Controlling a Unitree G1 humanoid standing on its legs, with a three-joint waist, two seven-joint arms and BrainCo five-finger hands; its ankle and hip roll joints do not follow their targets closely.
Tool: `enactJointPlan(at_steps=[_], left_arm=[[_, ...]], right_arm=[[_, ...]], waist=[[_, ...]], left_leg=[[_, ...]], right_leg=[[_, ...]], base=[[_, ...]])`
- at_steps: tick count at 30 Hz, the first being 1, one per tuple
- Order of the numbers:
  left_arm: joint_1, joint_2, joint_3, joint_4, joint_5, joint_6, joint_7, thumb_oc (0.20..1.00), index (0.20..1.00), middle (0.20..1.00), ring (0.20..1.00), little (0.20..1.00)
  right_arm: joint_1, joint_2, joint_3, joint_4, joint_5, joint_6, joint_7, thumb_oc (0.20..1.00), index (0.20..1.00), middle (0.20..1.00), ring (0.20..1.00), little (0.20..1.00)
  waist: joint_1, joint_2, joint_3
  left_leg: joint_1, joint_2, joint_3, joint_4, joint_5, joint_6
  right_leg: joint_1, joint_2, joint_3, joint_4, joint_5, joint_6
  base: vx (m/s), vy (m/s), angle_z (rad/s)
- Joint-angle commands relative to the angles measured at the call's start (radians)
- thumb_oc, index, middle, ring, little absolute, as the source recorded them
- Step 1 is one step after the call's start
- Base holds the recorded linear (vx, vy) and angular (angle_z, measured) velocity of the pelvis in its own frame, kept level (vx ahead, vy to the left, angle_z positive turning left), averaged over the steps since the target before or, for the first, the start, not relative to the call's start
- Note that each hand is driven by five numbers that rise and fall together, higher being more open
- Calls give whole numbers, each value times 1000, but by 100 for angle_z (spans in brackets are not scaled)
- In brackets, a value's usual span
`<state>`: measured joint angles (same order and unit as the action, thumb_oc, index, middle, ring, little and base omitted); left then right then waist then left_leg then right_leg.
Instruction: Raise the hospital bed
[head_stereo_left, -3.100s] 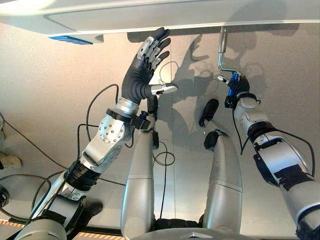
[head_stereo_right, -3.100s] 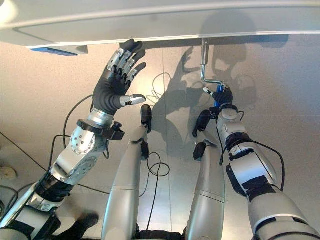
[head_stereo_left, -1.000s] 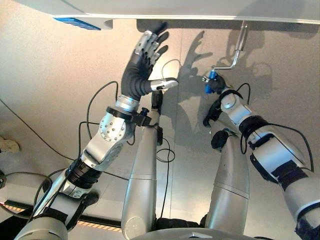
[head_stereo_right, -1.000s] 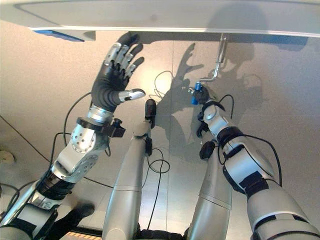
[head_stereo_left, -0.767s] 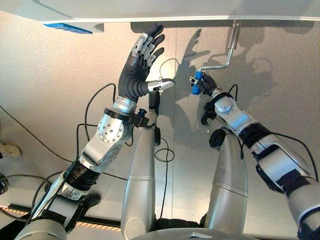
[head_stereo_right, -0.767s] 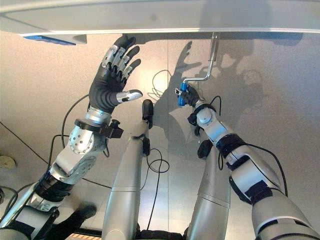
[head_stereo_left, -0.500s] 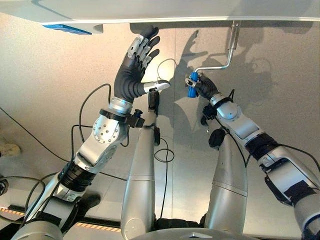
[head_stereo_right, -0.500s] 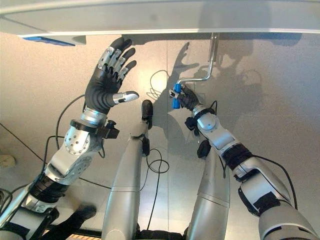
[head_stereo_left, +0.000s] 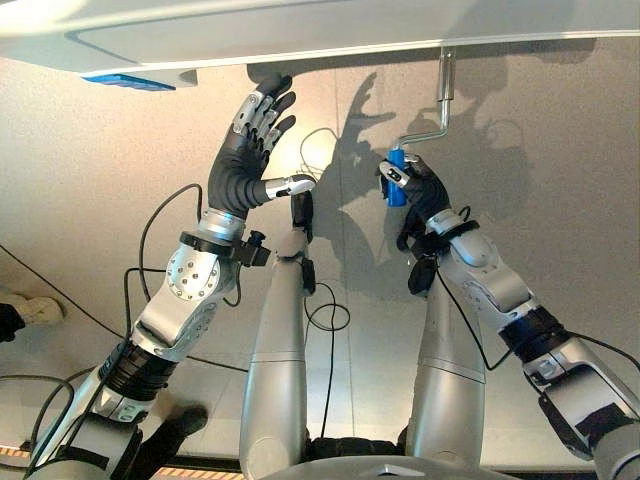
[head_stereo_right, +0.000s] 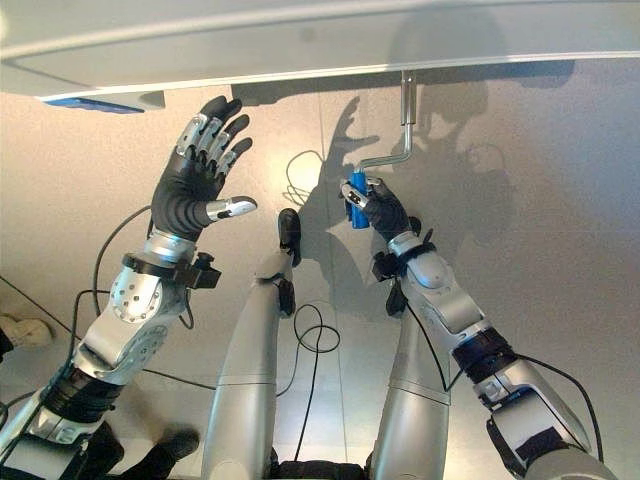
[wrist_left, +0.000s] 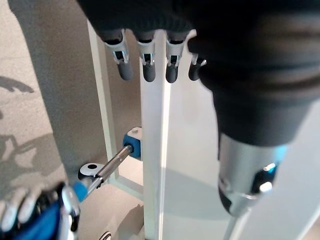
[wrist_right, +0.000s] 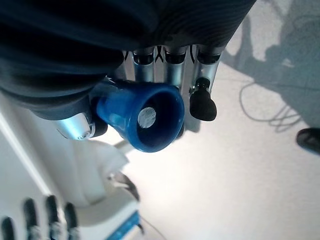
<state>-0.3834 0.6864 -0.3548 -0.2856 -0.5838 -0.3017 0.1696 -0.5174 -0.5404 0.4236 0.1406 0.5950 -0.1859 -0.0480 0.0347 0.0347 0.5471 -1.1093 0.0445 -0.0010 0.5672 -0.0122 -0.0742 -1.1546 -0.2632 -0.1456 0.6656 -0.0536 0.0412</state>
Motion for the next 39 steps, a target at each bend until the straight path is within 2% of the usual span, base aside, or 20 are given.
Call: enactJointPlan(at_steps=[1, 5, 6, 8, 15, 16, 17, 18, 20, 21, 22, 26, 28, 30, 31, 33, 34, 37, 38, 39], left_arm=[[53, 3, 51, -137, -21, -73, -35, 1000, 1000, 1000, 1000, 1000], [67, 4, 72, -143, -28, -74, -48, 1000, 1000, 1000, 1000, 1000], [63, 7, 82, -148, -29, -75, -52, 1000, 1000, 1000, 1000, 1000], [73, 5, 83, -149, -31, -76, -54, 1000, 1000, 1000, 1000, 1000], [81, -13, 108, -168, -35, -79, -57, 1000, 1000, 1000, 1000, 1000], [77, -12, 110, -170, -35, -79, -56, 1000, 1000, 1000, 1000, 1000], [80, -15, 108, -171, -35, -79, -55, 1000, 1000, 1000, 1000, 1000], [79, -15, 115, -176, -32, -79, -52, 1000, 1000, 1000, 1000, 1000], [90, -19, 114, -183, -34, -74, -53, 1000, 1000, 1000, 1000, 1000], [86, -19, 115, -185, -33, -74, -53, 1000, 1000, 1000, 1000, 1000], [94, -17, 114, -189, -35, -75, -52, 1000, 1000, 1000, 1000, 1000], [89, -21, 107, -198, -44, -76, -56, 1000, 1000, 1000, 1000, 1000], [97, -25, 103, -199, -43, -73, -55, 1000, 1000, 1000, 1000, 1000], [95, -25, 104, -204, -33, -68, -51, 1000, 1000, 1000, 1000, 1000], [101, -26, 99, -203, -33, -66, -50, 1000, 1000, 1000, 1000, 1000], [96, -21, 91, -206, -28, -65, -49, 1000, 1000, 1000, 1000, 1000], [88, -23, 89, -207, -31, -65, -50, 1000, 1000, 1000, 1000, 1000], [89, -22, 80, -207, -33, -64, -50, 1000, 1000, 1000, 1000, 1000], [80, -18, 74, -207, -29, -62, -47, 1000, 1000, 1000, 1000, 1000], [85, -20, 72, -205, -29, -61, -47, 1000, 1000, 1000, 1000, 1000]], right_arm=[[-44, -17, -143, -210, 62, -193, -5, 200, 200, 200, 200, 200], [-12, -19, -208, -221, 55, -209, -35, 200, 200, 200, 200, 200], [-13, -22, -226, -224, 48, -212, -44, 200, 200, 200, 200, 200], [-1, -21, -242, -218, 42, -217, -55, 200, 200, 200, 200, 200], [-2, -44, -351, -153, -23, -232, -160, 200, 200, 200, 200, 200], [-7, -45, -353, -155, -26, -232, -163, 200, 200, 200, 200, 200], [-8, -53, -366, -122, -47, -227, -192, 200, 200, 200, 200, 200], [-18, -61, -373, -112, -77, -221, -216, 200, 200, 200, 200, 200], [-11, -75, -381, -76, -116, -203, -240, 200, 200, 200, 200, 200], [-16, -76, -382, -76, -118, -205, -242, 200, 200, 200, 200, 200], [-24, -112, -387, -2, -205, -169, -288, 200, 200, 200, 200, 200], [-66, -140, -374, 102, -245, -142, -327, 200, 200, 200, 200, 200], [-65, -141, -376, 121, -246, -137, -331, 200, 200, 200, 200, 200], [-86, -154, -385, 175, -278, -117, -353, 200, 200, 200, 200, 200], [-85, -157, -382, 191, -283, -110, -355, 200, 200, 200, 200, 200], [-112, -181, -368, 265, -325, -81, -374, 200, 200, 200, 200, 200], [-137, -184, -360, 295, -315, -80, -374, 200, 200, 200, 200, 200], [-168, -202, -328, 380, -333, -56, -376, 200, 200, 200, 200, 200], [-209, -223, -295, 454, -369, -23, -376, 200, 200, 200, 200, 200], [-209, -223, -289, 459, -368, -23, -375, 200, 200, 200, 200, 200]], waist=[[-26, -7, -27], [-33, -12, -27], [-34, -12, -27], [-34, -13, -27], [-40, -18, -27], [-40, -17, -27], [-40, -18, -27], [-40, -18, -27], [-41, -20, -27], [-41, -19, -27], [-38, -19, -27], [-39, -17, -27], [-39, -17, -27], [-38, -15, -27], [-37, -16, -27], [-35, -15, -27], [-34, -14, -27], [-33, -14, -27], [-31, -15, -27], [-31, -15, -27]], left_leg=[[37, 15, 39, -78, 26, -3], [52, 17, 38, -80, 25, -4], [30, 16, 42, -90, 60, 3], [59, 17, 36, -82, 24, -4], [69, 19, 33, -93, 26, -8], [49, 19, 39, -99, 55, -1], [70, 21, 33, -91, 24, -8], [48, 22, 40, -100, 55, -2], [71, 23, 34, -95, 24, -8], [51, 23, 40, -100, 52, -2], [72, 25, 34, -97, 25, -9], [43, 26, 39, -103, 55, -3], [62, 27, 32, -94, 24, -10], [37, 27, 37, -100, 53, -3], [59, 28, 31, -93, 23, -9], [55, 27, 30, -93, 23, -9], [32, 27, 37, -98, 50, -2], [45, 27, 30, -89, 21, -8], [20, 27, 37, -97, 49, -1], [41, 27, 31, -91, 21, -8]], right_leg=[[61, -18, 50, -89, 85, 120], [74, -14, 52, -92, 84, 120], [56, -15, 45, -108, 117, 110], [81, -13, 51, -95, 84, 120], [88, -7, 55, -104, 86, 118], [70, -9, 49, -115, 113, 109], [87, -7, 55, -103, 87, 117], [67, -8, 50, -118, 116, 108], [85, -4, 57, -105, 87, 118], [68, -6, 52, -115, 113, 109], [85, -3, 58, -104, 85, 117], [59, -2, 50, -114, 112, 104], [77, 0, 56, -99, 83, 113], [53, -1, 51, -105, 107, 102], [71, 1, 58, -91, 79, 110], [66, 2, 60, -89, 79, 109], [46, 0, 53, -100, 106, 100], [57, 2, 59, -85, 80, 109], [34, 1, 52, -97, 107, 99], [52, 3, 58, -86, 81, 108]], base=[[0, 0, 0], [-16, -3, -1], [-6, -16, -3], [29, -23, -3], [-8, -15, -4], [0, 0, 0], [-61, -2, -1], [4, -6, -4], [9, -4, -4], [64, -10, -6], [-7, 3, -7], [-10, 0, -2], [42, -13, -3], [0, 0, 0], [0, 0, 0], [6, 4, 1], [0, 0, 0], [1, 7, 0], [0, 0, 0], [-47, 28, 0]])
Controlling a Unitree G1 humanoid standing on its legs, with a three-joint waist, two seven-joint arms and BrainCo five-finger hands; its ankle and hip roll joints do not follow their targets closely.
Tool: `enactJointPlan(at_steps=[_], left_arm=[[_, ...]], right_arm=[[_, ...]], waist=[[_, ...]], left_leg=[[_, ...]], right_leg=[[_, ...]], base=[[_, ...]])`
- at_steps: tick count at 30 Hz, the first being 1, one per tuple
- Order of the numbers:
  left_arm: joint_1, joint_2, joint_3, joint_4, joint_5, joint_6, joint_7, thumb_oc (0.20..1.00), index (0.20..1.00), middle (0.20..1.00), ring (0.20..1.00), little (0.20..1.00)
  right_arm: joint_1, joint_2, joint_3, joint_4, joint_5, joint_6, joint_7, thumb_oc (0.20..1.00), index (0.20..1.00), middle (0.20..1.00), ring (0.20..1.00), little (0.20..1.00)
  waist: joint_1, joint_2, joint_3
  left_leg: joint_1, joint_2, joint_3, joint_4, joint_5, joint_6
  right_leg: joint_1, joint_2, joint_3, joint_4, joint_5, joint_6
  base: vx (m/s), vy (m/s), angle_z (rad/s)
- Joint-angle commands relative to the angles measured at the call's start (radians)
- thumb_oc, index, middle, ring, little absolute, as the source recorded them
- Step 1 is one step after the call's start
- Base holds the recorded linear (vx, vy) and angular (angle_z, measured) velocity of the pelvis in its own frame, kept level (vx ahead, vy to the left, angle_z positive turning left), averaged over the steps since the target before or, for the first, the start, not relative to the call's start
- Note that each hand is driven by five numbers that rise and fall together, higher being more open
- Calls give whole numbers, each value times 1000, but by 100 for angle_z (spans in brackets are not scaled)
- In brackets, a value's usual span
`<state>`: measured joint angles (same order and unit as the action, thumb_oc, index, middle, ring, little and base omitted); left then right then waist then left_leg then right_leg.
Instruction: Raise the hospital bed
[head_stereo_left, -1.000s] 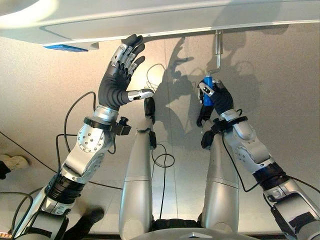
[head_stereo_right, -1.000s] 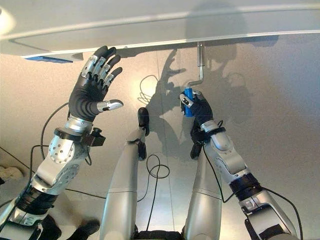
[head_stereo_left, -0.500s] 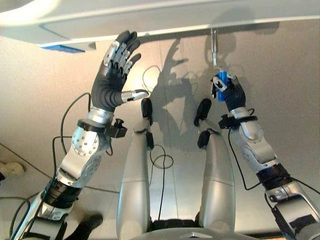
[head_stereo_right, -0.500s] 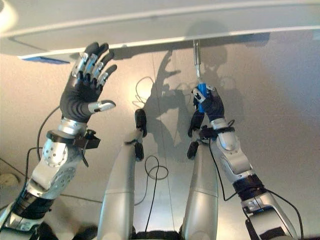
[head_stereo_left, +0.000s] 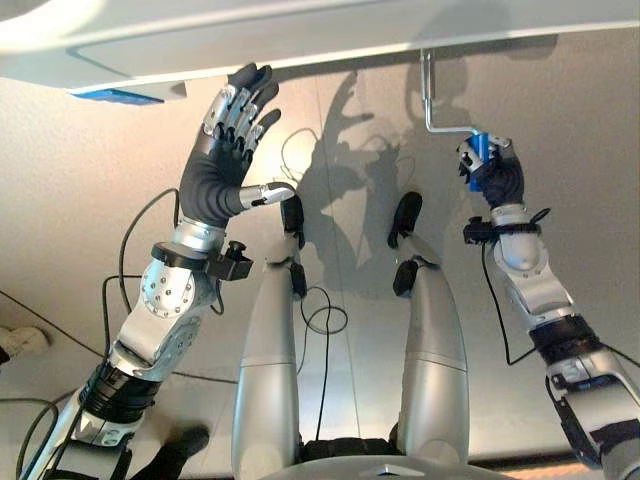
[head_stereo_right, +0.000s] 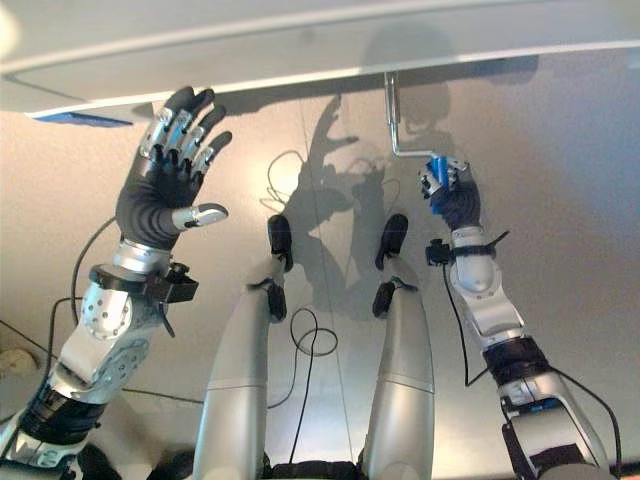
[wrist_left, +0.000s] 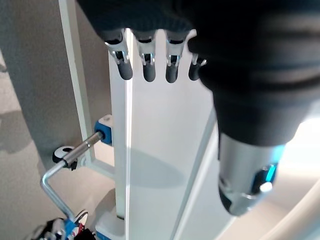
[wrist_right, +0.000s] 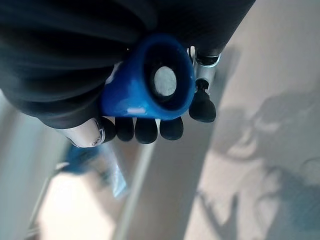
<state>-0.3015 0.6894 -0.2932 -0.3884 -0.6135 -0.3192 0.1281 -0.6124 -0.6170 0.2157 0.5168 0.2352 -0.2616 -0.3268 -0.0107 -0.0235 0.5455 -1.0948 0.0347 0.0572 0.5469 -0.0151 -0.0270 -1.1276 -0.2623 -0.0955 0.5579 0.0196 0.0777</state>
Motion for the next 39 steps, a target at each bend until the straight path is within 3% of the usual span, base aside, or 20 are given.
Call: enactJointPlan(at_steps=[1, 6, 8, 11, 12, 13, 14, 15, 16, 17, 19, 21, 22, 24, 26, 27, 28, 29, 30, 39], left_arm=[[-7, -21, 7, -106, 6, -41, -3, 1000, 1000, 1000, 1000, 1000], [-39, -33, -33, -103, -2, -42, -2, 1000, 1000, 1000, 1000, 1000], [-45, -30, -52, -103, -10, -43, -1, 1000, 1000, 1000, 1000, 1000], [-74, -21, -70, -104, -16, -45, 2, 1000, 1000, 1000, 1000, 1000], [-75, -20, -81, -103, -19, -45, 3, 1000, 1000, 1000, 1000, 1000], [-91, -18, -79, -104, -21, -47, 6, 1000, 1000, 1000, 1000, 1000], [-83, -21, -82, -102, -22, -47, 6, 1000, 1000, 1000, 1000, 1000], [-102, -27, -90, -102, -24, -45, 6, 1000, 1000, 1000, 1000, 1000], [-94, -29, -94, -101, -24, -45, 6, 1000, 1000, 1000, 1000, 1000], [-112, -34, -103, -99, -21, -47, 10, 1000, 1000, 1000, 1000, 1000], [-114, -41, -116, -96, -18, -46, 12, 1000, 1000, 1000, 1000, 1000], [-143, -50, -124, -93, -15, -47, 13, 1000, 1000, 1000, 1000, 1000], [-139, -57, -128, -91, -15, -47, 15, 1000, 1000, 1000, 1000, 1000], [-157, -68, -128, -87, -12, -47, 16, 1000, 1000, 1000, 1000, 1000], [-154, -81, -135, -81, -18, -46, 17, 1000, 1000, 1000, 1000, 1000], [-163, -79, -129, -82, -17, -47, 17, 1000, 1000, 1000, 1000, 1000], [-161, -94, -137, -80, -21, -45, 17, 1000, 1000, 1000, 1000, 1000], [-172, -91, -131, -81, -20, -45, 17, 1000, 1000, 1000, 1000, 1000], [-170, -111, -142, -77, -24, -43, 21, 1000, 1000, 1000, 1000, 1000], [-181, -155, -141, -62, -20, -29, 45, 1000, 1000, 1000, 1000, 1000]], right_arm=[[-163, -167, -44, 160, -63, 86, -107, 200, 200, 200, 200, 200], [-276, -156, 39, 399, -46, 108, -82, 200, 200, 200, 200, 200], [-318, -151, 80, 522, -32, 120, -65, 200, 200, 200, 200, 200], [-398, -132, 144, 674, -25, 134, -30, 200, 200, 200, 200, 200], [-407, -126, 168, 710, -32, 143, -22, 200, 200, 200, 200, 200], [-436, -122, 191, 738, -41, 150, -11, 200, 200, 200, 200, 200], [-431, -120, 196, 742, -40, 150, -10, 200, 200, 200, 200, 200], [-463, -119, 211, 787, -41, 157, 1, 200, 200, 200, 200, 200], [-455, -117, 214, 789, -41, 157, 2, 200, 200, 200, 200, 200], [-487, -117, 233, 822, -52, 167, 9, 200, 200, 200, 200, 200], [-488, -106, 251, 841, -64, 175, 20, 200, 200, 200, 200, 200], [-507, -95, 264, 873, -81, 189, 30, 200, 200, 200, 200, 200], [-495, -88, 268, 877, -84, 190, 35, 200, 200, 200, 200, 200], [-511, -71, 270, 885, -83, 195, 48, 200, 200, 200, 200, 200], [-504, -47, 279, 896, -89, 201, 60, 200, 200, 200, 200, 200], [-515, -49, 278, 894, -89, 201, 60, 200, 200, 200, 200, 200], [-514, -17, 290, 899, -96, 205, 71, 200, 200, 200, 200, 200], [-527, -20, 288, 897, -96, 205, 70, 200, 200, 200, 200, 200], [-519, 17, 299, 899, -104, 210, 81, 200, 200, 200, 200, 200], [-520, 163, 343, 862, -129, 224, 124, 200, 200, 200, 200, 200]], waist=[[18, 45, -26], [29, 54, -26], [37, 60, -26], [47, 69, -26], [52, 72, -26], [56, 76, -26], [55, 76, -26], [63, 84, -26], [63, 84, -26], [71, 94, -26], [76, 99, -26], [89, 114, -26], [91, 116, -26], [97, 124, -26], [105, 129, -26], [105, 130, -26], [111, 135, -26], [111, 135, -26], [117, 141, -26], [124, 151, -26]], left_leg=[[-1, 37, -21, -78, 52, -47], [-17, 32, -22, -75, 54, -45], [0, 31, -28, -66, 23, -51], [-37, 28, -19, -68, 53, -42], [-17, 26, -24, -58, 24, -50], [-47, 25, -20, -64, 54, -42], [-24, 24, -26, -55, 23, -50], [-57, 23, -21, -58, 53, -41], [-33, 22, -27, -50, 23, -48], [-67, 20, -21, -51, 54, -41], [-49, 17, -28, -36, 22, -47], [-85, 13, -25, -38, 53, -39], [-65, 10, -29, -24, 22, -46], [-99, 9, -25, -22, 51, -38], [-83, 6, -31, -5, 18, -44], [-108, 7, -26, -14, 50, -36], [-94, 5, -31, 10, 12, -43], [-122, 6, -27, -2, 47, -34], [-105, 5, -30, 22, 9, -42], [-136, 1, -25, 59, 7, -45]], right_leg=[[-1, 0, 2, 12, 34, 61], [-15, -3, 0, 19, 36, 60], [1, -2, 5, 33, 7, 70], [-30, -5, -3, 27, 34, 62], [-13, -5, 1, 43, 7, 71], [-38, -8, -8, 33, 34, 62], [-18, -6, -1, 47, 6, 71], [-44, -11, -12, 41, 33, 64], [-23, -10, -4, 55, 4, 73], [-51, -14, -15, 48, 31, 64], [-36, -13, -9, 69, 2, 73], [-67, -19, -15, 65, 27, 64], [-49, -18, -9, 83, -2, 74], [-78, -18, -17, 80, 24, 64], [-65, -18, -10, 102, -4, 73], [-86, -19, -18, 88, 25, 63], [-74, -18, -10, 113, -8, 73], [-99, -19, -19, 96, 24, 62], [-83, -21, -8, 120, -10, 72], [-113, -23, -8, 157, -14, 70]], base=[[0, 0, 0], [4, 5, 0], [28, 2, 0], [-15, 13, 3], [6, 14, 4], [58, 1, 3], [-46, 19, 5], [54, 0, 5], [-45, 29, 8], [7, 26, 8], [9, 24, 6], [10, 17, 5], [53, 2, 5], [2, 23, 8], [3, 13, 3], [0, 0, 0], [-42, 26, 0], [69, 13, 0], [0, 0, 0], [8, 3, 0]])
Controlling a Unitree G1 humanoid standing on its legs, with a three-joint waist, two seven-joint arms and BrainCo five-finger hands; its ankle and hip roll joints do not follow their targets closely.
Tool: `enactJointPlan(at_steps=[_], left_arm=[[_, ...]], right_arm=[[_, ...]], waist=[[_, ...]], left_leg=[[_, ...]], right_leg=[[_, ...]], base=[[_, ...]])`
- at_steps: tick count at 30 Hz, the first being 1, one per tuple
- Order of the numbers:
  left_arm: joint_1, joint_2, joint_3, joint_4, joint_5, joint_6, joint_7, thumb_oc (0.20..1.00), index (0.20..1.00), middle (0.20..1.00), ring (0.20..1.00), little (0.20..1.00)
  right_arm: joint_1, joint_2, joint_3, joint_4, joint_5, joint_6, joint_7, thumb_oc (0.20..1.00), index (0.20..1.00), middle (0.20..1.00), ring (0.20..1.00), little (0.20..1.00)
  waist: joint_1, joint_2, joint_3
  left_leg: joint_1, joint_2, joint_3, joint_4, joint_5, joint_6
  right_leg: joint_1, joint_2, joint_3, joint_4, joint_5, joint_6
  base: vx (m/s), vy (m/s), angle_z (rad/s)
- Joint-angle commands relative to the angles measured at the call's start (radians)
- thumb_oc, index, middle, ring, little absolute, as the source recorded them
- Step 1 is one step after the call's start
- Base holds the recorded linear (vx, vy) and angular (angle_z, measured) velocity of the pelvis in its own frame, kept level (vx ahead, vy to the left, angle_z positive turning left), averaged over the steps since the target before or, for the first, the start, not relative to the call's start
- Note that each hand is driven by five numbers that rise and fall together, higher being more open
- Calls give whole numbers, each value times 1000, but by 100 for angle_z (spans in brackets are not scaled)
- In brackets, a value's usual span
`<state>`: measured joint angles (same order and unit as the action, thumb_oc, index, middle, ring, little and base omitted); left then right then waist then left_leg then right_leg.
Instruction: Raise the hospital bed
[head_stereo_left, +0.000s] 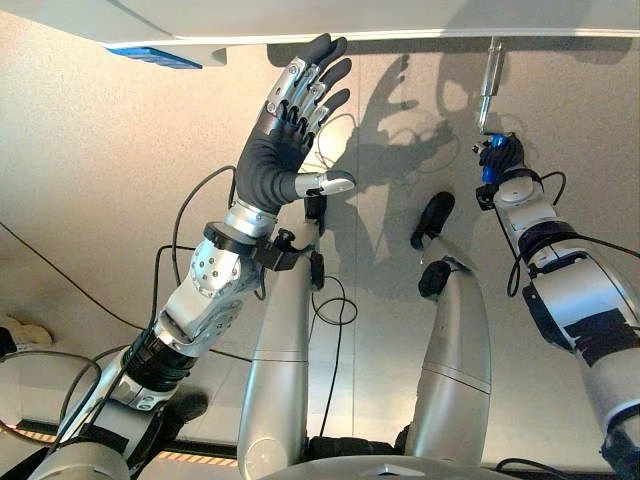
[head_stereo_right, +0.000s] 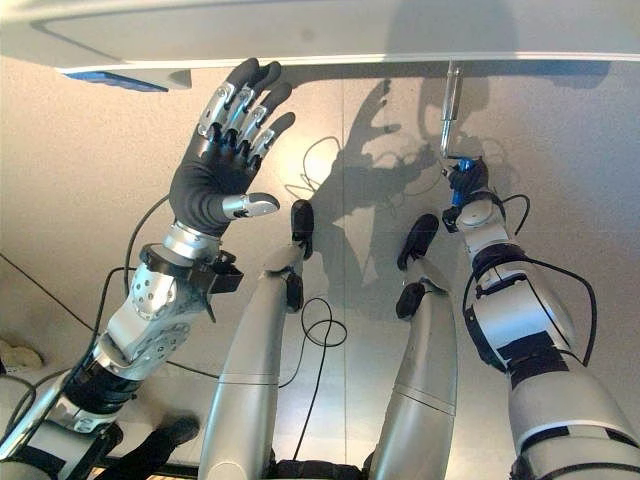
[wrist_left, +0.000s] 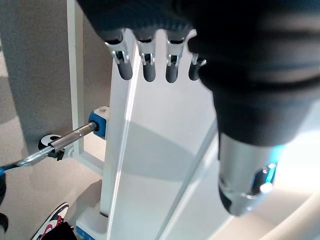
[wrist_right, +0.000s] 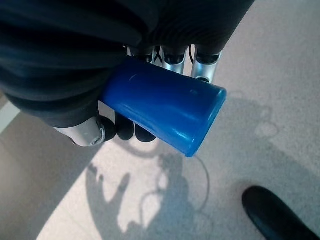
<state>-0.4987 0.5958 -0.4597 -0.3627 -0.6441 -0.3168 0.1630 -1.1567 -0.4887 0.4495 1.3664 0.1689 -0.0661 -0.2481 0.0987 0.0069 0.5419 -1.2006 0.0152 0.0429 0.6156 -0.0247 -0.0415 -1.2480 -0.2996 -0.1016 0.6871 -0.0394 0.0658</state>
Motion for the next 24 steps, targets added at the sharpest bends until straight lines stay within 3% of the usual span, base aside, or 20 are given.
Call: enactJointPlan(at_steps=[1, 11, 17, 23, 24], left_arm=[[19, -63, 27, -87, 12, -30, 14, 1000, 1000, 1000, 1000, 1000], [28, -68, 52, -84, 5, -21, 48, 1000, 1000, 1000, 1000, 1000], [32, -64, 61, -84, 5, -16, 63, 1000, 1000, 1000, 1000, 1000], [41, -61, 75, -85, 5, -18, 71, 1000, 1000, 1000, 1000, 1000], [48, -55, 80, -86, 4, -21, 73, 1000, 1000, 1000, 1000, 1000]], right_arm=[[29, 57, 109, 6, -58, 29, 49, 200, 200, 200, 200, 200], [59, 244, 154, -62, -63, 28, 72, 200, 200, 200, 200, 200], [68, 313, 195, -119, -76, 28, 89, 200, 200, 200, 200, 200], [104, 352, 257, -292, -71, 7, 115, 200, 200, 200, 200, 200], [126, 355, 278, -394, -52, -6, 132, 200, 200, 200, 200, 200]], waist=[[13, 119, -22], [2, 112, -22], [0, 110, -22], [-8, 100, -22], [-11, 97, -22]], left_leg=[[-32, 20, -10, -10, 19, -31], [-30, 22, -3, -45, 29, -30], [-31, 19, -3, -51, 30, -27], [-28, 21, 4, -59, 31, -25], [-28, 21, 4, -59, 32, -25]], right_leg=[[6, 15, -2, 27, 46, 82], [5, 19, -3, -3, 51, 81], [3, 17, -5, -6, 48, 79], [3, 21, -2, -13, 51, 79], [1, 20, 0, -12, 51, 79]], base=[[0, 0, 0], [-1, 6, -2], [0, 0, 0], [0, 0, 0], [0, 0, 0]])
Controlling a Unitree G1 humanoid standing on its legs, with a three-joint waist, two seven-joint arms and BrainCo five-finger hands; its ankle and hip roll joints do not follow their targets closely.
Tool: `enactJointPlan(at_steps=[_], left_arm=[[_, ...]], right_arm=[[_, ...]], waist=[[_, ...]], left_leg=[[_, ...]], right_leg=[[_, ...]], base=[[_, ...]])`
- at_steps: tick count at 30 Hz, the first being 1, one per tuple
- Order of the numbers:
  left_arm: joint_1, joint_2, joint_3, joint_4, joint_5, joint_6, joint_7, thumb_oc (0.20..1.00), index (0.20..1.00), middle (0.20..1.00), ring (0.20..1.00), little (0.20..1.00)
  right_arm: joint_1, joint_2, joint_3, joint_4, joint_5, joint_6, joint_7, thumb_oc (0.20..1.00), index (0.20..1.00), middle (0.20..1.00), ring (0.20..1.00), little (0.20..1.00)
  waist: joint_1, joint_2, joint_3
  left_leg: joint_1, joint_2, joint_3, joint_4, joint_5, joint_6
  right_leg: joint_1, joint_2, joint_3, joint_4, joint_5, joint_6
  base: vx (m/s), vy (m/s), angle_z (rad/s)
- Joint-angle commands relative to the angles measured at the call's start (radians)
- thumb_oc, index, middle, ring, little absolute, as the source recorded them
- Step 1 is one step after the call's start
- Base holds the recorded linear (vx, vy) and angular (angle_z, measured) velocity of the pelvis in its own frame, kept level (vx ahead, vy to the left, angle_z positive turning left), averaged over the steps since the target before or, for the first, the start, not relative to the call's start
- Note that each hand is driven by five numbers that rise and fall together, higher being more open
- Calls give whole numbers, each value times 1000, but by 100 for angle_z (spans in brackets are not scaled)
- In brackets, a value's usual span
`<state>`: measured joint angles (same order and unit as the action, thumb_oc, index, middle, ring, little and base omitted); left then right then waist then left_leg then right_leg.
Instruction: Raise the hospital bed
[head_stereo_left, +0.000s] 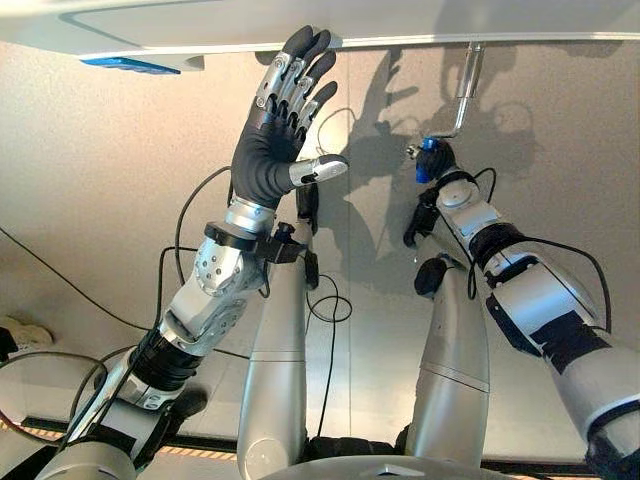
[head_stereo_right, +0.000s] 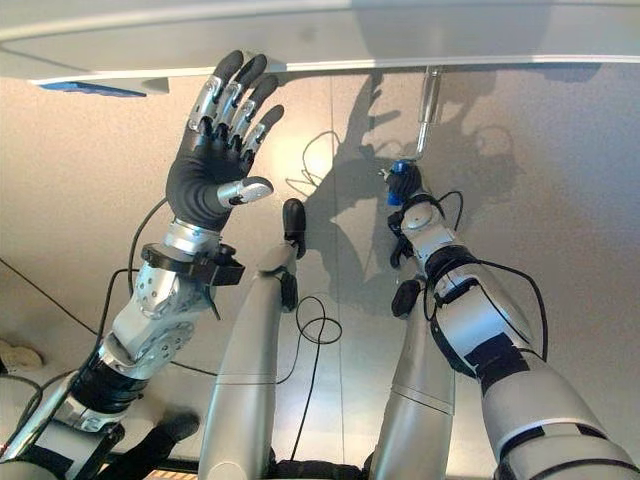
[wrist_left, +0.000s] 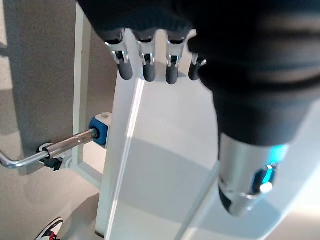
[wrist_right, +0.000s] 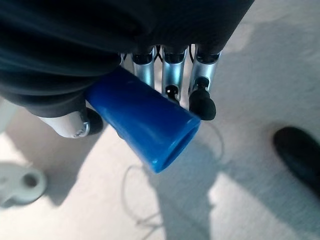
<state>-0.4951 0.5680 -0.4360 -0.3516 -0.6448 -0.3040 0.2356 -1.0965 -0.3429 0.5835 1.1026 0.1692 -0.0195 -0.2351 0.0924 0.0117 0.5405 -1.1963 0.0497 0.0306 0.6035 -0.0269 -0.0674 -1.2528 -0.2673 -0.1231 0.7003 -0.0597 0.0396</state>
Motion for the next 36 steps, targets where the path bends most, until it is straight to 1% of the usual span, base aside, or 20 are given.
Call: enactJointPlan(at_steps=[1, 4, 7, 9, 10, 12, 18, 20, 21, 22, 24, 26, 27, 29, 30, 31, 32, 34, 36], left_arm=[[50, -24, 60, -97, 4, -36, 1, 1000, 1000, 1000, 1000, 1000], [59, -11, 70, -99, 5, -41, 6, 1000, 1000, 1000, 1000, 1000], [69, -3, 74, -100, 3, -49, 1, 1000, 1000, 1000, 1000, 1000], [72, 2, 75, -101, 3, -50, 0, 1000, 1000, 1000, 1000, 1000], [77, 11, 78, -103, 2, -57, -2, 1000, 1000, 1000, 1000, 1000], [87, 17, 77, -105, -2, -62, -10, 1000, 1000, 1000, 1000, 1000], [99, 44, 84, -94, 10, -78, -15, 1000, 1000, 1000, 1000, 1000], [110, 51, 91, -97, 13, -82, -17, 1000, 1000, 1000, 1000, 1000], [111, 51, 90, -97, 13, -82, -17, 1000, 1000, 1000, 1000, 1000], [126, 63, 107, -99, 17, -84, -20, 1000, 1000, 1000, 1000, 1000], [133, 69, 111, -101, 20, -86, -22, 1000, 1000, 1000, 1000, 1000], [159, 80, 129, -103, 22, -86, -33, 1000, 1000, 1000, 1000, 1000], [160, 81, 129, -104, 22, -85, -34, 1000, 1000, 1000, 1000, 1000], [175, 85, 140, -108, 8, -91, -56, 1000, 1000, 1000, 1000, 1000], [175, 85, 140, -108, 8, -91, -56, 1000, 1000, 1000, 1000, 1000], [181, 85, 147, -111, 0, -96, -67, 1000, 1000, 1000, 1000, 1000], [181, 85, 146, -110, 0, -96, -68, 1000, 1000, 1000, 1000, 1000], [193, 84, 161, -116, -14, -98, -83, 1000, 1000, 1000, 1000, 1000], [199, 85, 166, -120, -17, -98, -89, 1000, 1000, 1000, 1000, 1000]], right_arm=[[76, 205, 146, -172, -38, -57, 124, 200, 200, 200, 200, 200], [93, 187, 156, -304, -4, -77, 139, 200, 200, 200, 200, 200], [124, 155, 154, -454, 81, -114, 161, 200, 200, 200, 200, 200], [135, 140, 154, -489, 108, -120, 169, 200, 200, 200, 200, 200], [158, 105, 141, -580, 186, -147, 181, 200, 200, 200, 200, 200], [190, 71, 113, -670, 283, -177, 193, 200, 200, 200, 200, 200], [285, -75, 22, -932, 466, -253, 217, 200, 200, 200, 200, 200], [328, -102, -16, -1011, 522, -278, 226, 200, 200, 200, 200, 200], [331, -104, -17, -1014, 523, -277, 226, 200, 200, 200, 200, 200], [367, -129, -60, -1077, 563, -298, 238, 200, 200, 200, 200, 200], [387, -135, -76, -1094, 582, -307, 242, 200, 200, 200, 200, 200], [434, -157, -150, -1155, 619, -334, 243, 200, 200, 200, 200, 200], [437, -157, -152, -1157, 620, -334, 243, 200, 200, 200, 200, 200], [458, -188, -207, -1172, 623, -353, 234, 200, 200, 200, 200, 200], [460, -188, -208, -1173, 623, -352, 234, 200, 200, 200, 200, 200], [471, -206, -259, -1155, 629, -365, 214, 200, 200, 200, 200, 200], [472, -206, -260, -1155, 629, -365, 213, 200, 200, 200, 200, 200], [491, -224, -324, -1157, 627, -380, 191, 200, 200, 200, 200, 200], [497, -231, -346, -1157, 621, -385, 180, 200, 200, 200, 200, 200]], waist=[[-7, 90, -21], [-11, 85, -21], [-14, 82, -21], [-15, 82, -21], [-18, 79, -21], [-23, 75, -21], [-47, 59, -21], [-57, 54, -21], [-56, 54, -21], [-66, 49, -21], [-67, 48, -21], [-76, 40, -21], [-75, 40, -21], [-84, 35, -21], [-83, 35, -21], [-88, 31, -21], [-87, 32, -21], [-90, 27, -21], [-91, 26, -21]], left_leg=[[-32, -13, 18, -48, 34, 1], [-29, -12, 20, -53, 35, 1], [-31, -12, 19, -49, 36, 2], [-29, -12, 19, -49, 37, 2], [-28, -11, 22, -47, 38, 1], [-27, -11, 22, -46, 39, 2], [-2, -4, 30, -50, 39, 1], [6, -2, 29, -50, 40, -1], [7, -3, 29, -50, 40, -1], [18, 1, 27, -54, 40, -2], [23, 2, 27, -55, 40, -3], [46, 7, 28, -67, 39, -4], [48, 7, 28, -68, 39, -4], [63, 11, 31, -78, 40, -6], [64, 11, 31, -79, 40, -6], [78, 12, 30, -85, 39, -7], [79, 12, 30, -86, 40, -7], [92, 13, 26, -93, 39, -9], [98, 14, 25, -97, 38, -9]], right_leg=[[7, -11, 22, -26, 72, 105], [6, -11, 23, -29, 72, 106], [4, -12, 23, -25, 71, 105], [5, -12, 23, -23, 70, 105], [6, -14, 23, -23, 71, 106], [7, -14, 23, -23, 73, 108], [25, -12, 33, -24, 72, 109], [33, -13, 31, -27, 71, 109], [35, -13, 31, -27, 71, 109], [43, -13, 32, -31, 71, 110], [48, -13, 32, -32, 72, 110], [66, -11, 35, -43, 76, 113], [67, -11, 35, -44, 76, 113], [83, -12, 36, -59, 80, 116], [84, -11, 35, -59, 80, 116], [97, -12, 35, -67, 83, 117], [98, -12, 35, -68, 83, 117], [110, -11, 36, -76, 83, 118], [114, -10, 37, -77, 81, 119]], base=[[0, 0, 0], [0, 0, 0], [0, 0, 0], [0, 0, 0], [0, 0, 0], [0, 0, 0], [0, 0, 0], [0, 0, 0], [0, 0, 0], [0, 0, 0], [0, 0, 0], [0, 0, 0], [-9, -9, 3], [0, 0, 0], [0, 0, 0], [0, 0, 0], [0, 0, 0], [1, -16, 0], [0, 0, 0]])
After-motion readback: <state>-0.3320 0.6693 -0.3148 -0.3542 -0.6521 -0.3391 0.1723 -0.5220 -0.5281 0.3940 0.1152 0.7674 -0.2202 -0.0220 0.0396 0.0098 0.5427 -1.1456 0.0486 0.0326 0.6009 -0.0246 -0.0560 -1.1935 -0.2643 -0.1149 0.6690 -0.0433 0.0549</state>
